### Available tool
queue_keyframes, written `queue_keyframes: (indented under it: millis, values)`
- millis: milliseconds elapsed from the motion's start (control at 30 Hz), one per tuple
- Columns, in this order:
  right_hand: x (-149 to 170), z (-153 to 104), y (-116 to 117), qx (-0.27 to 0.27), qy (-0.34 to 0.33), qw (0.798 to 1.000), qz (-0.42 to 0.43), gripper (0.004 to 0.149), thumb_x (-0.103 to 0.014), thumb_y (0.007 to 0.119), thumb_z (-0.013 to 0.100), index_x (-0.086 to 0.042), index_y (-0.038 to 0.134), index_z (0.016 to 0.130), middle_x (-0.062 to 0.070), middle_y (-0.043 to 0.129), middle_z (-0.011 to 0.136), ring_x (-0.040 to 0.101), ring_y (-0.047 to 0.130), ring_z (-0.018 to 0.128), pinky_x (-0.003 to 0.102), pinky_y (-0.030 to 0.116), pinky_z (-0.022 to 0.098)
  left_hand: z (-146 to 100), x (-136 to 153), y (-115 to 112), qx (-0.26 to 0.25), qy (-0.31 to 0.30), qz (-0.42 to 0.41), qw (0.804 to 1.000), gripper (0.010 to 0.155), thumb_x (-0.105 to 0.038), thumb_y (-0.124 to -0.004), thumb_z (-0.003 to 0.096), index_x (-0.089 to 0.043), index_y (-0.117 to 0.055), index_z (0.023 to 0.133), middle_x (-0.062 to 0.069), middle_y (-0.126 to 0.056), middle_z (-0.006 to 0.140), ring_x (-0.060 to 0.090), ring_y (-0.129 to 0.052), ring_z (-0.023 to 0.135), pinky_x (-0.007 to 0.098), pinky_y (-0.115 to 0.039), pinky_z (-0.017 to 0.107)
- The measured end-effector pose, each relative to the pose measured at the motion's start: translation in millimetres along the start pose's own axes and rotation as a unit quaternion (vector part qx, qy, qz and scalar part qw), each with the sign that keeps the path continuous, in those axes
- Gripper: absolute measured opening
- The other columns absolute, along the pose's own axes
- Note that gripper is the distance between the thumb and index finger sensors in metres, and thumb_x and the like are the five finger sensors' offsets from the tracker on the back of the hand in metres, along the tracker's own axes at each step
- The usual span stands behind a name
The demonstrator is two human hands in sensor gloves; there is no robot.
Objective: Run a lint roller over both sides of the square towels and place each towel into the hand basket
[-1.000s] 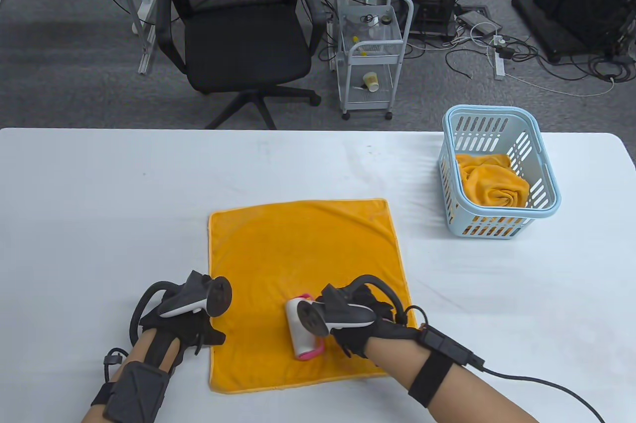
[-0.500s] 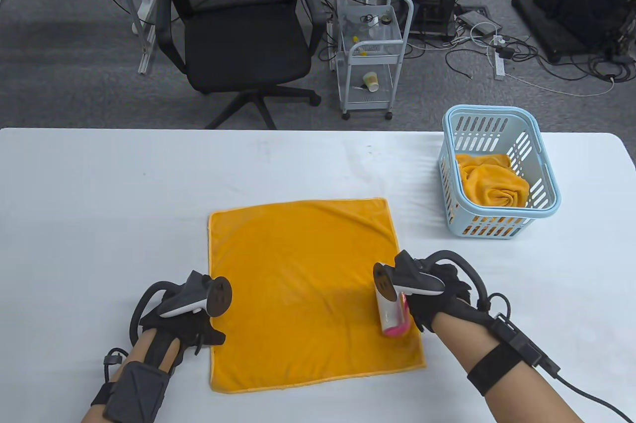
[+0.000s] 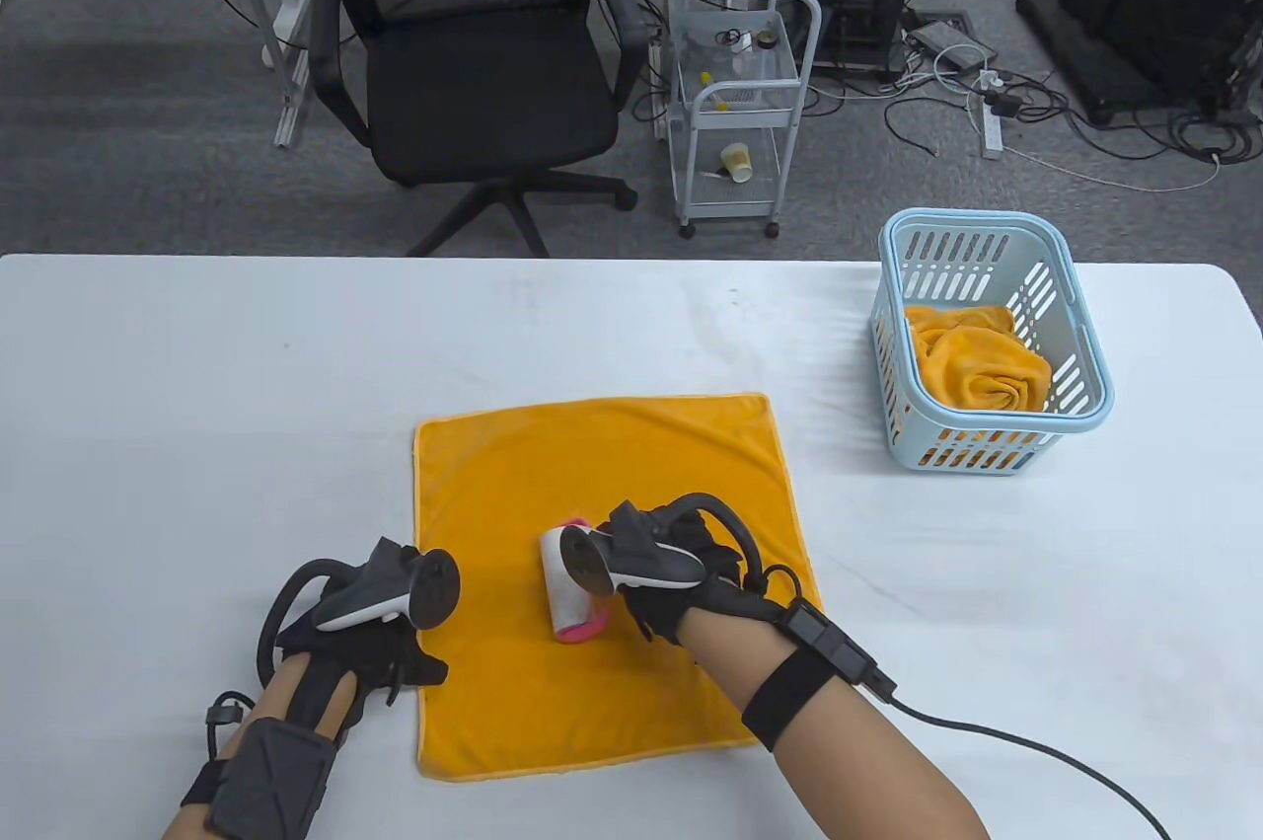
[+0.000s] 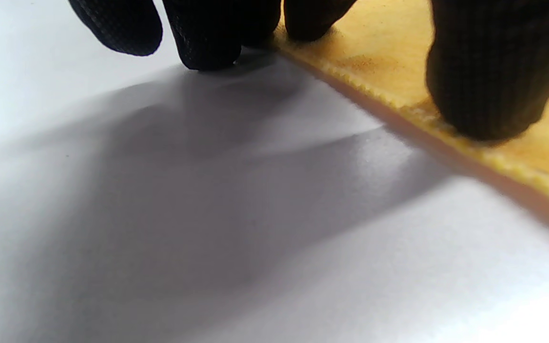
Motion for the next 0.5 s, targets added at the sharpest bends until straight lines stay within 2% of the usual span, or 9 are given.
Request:
queue_keyframes:
  millis: [100,233,300,367,433,500]
  values:
    - [43.3,-9.8,9.0,-0.048,0.051,0.997,-0.044,0.059,-0.034,0.095,0.046,-0.022,0.075,0.1,0.01,0.089,0.09,0.039,0.091,0.08,0.062,0.075,0.058,0.0,0.1,0.0,0.0,0.0,0.001,1.0,0.098,-0.066,-0.089,0.0329,-0.024,-0.046,0.11,0.013,-0.04,0.122,0.044,-0.062,0.106,0.069,-0.055,0.074]
    - [102.5,-25.5,24.7,-0.104,0.122,0.981,-0.105,0.058,-0.032,0.098,0.045,-0.021,0.078,0.098,0.01,0.09,0.089,0.04,0.09,0.081,0.063,0.074,0.059,0.1,0.0,0.0,0.0,0.0,0.002,1.0,0.097,-0.066,-0.089,0.033,-0.024,-0.046,0.11,0.013,-0.04,0.122,0.044,-0.062,0.106,0.069,-0.055,0.074]
    - [116.0,-28.4,29.1,-0.134,0.138,0.972,-0.137,0.057,-0.032,0.098,0.045,-0.021,0.079,0.098,0.009,0.089,0.089,0.04,0.089,0.082,0.063,0.073,0.059,0.1,0.0,0.0,0.0,0.0,0.002,1.0,0.098,-0.066,-0.089,0.0329,-0.024,-0.046,0.11,0.013,-0.04,0.122,0.044,-0.062,0.106,0.069,-0.055,0.074]
    - [124.2,-27.5,24.8,-0.131,0.146,0.97,-0.142,0.056,-0.032,0.098,0.045,-0.023,0.081,0.097,0.008,0.088,0.091,0.039,0.087,0.084,0.063,0.072,0.061,0.1,-0.1,0.0,0.0,0.0,0.002,1.0,0.098,-0.066,-0.089,0.0329,-0.024,-0.046,0.11,0.013,-0.04,0.122,0.044,-0.062,0.106,0.069,-0.055,0.074]
    - [122.7,-21.1,15.3,-0.112,0.149,0.977,-0.1,0.056,-0.033,0.097,0.045,-0.023,0.08,0.098,0.008,0.087,0.092,0.04,0.087,0.084,0.062,0.073,0.061,0.1,-0.1,0.0,0.0,0.0,0.003,1.0,0.097,-0.066,-0.089,0.033,-0.024,-0.046,0.11,0.013,-0.04,0.122,0.045,-0.062,0.106,0.069,-0.055,0.074]
    - [103.3,-5.1,1.7,-0.075,0.125,0.989,-0.01,0.056,-0.033,0.096,0.046,-0.022,0.079,0.098,0.01,0.087,0.092,0.04,0.088,0.084,0.062,0.073,0.06,0.1,-0.1,-0.1,0.0,-0.001,0.002,1.0,0.097,-0.066,-0.089,0.0331,-0.024,-0.046,0.11,0.013,-0.04,0.122,0.044,-0.062,0.106,0.069,-0.055,0.074]
Point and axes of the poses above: the tracker on the back of each hand, its own x axis roughly to the little-finger side, its own z axis roughly from the wrist to the fingertips, y = z × x, the point moved 3 cm from there along z, roughly from the wrist to the fingertips
